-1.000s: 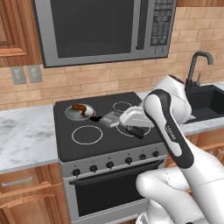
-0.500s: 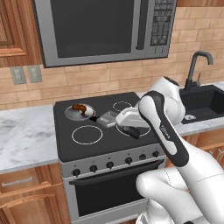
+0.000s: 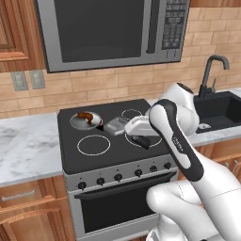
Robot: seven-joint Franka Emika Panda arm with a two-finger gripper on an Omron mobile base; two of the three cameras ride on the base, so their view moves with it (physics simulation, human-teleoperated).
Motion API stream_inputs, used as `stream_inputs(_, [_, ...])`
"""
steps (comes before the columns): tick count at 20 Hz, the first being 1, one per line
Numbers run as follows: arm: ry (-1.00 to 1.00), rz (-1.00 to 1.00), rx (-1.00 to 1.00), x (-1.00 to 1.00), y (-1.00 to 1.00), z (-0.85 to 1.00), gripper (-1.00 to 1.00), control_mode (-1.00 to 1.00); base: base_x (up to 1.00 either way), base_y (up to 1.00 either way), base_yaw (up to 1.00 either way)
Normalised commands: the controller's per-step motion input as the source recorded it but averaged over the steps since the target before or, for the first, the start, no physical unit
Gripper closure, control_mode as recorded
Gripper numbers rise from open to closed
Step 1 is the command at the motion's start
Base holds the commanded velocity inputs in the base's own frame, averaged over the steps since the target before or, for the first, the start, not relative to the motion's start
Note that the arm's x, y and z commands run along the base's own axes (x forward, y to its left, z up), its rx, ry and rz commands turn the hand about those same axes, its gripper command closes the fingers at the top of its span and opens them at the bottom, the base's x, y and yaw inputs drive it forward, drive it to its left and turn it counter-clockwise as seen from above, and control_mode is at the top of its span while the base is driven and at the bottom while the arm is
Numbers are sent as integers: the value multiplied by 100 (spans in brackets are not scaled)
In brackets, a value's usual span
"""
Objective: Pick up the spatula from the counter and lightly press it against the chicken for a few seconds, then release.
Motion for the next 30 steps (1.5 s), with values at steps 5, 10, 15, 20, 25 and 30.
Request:
stream_inputs(5, [-7, 1, 0, 0, 1, 0, 100, -100, 0, 0, 0])
stream_inputs(10, [-8, 1, 0, 0, 0, 0, 100, -100, 0, 0, 0])
stream_inputs(15, [-4, 1, 0, 3, 0, 0, 100, -100, 0, 0, 0])
stream_inputs(20, [0, 4, -1, 0, 0, 0, 100, -100, 0, 0, 0])
stream_inputs(25, [-5, 8, -6, 0, 0, 0, 100, -100, 0, 0, 0])
stream_inputs(30, [-3, 9, -7, 0, 0, 0, 100, -100, 0, 0, 0])
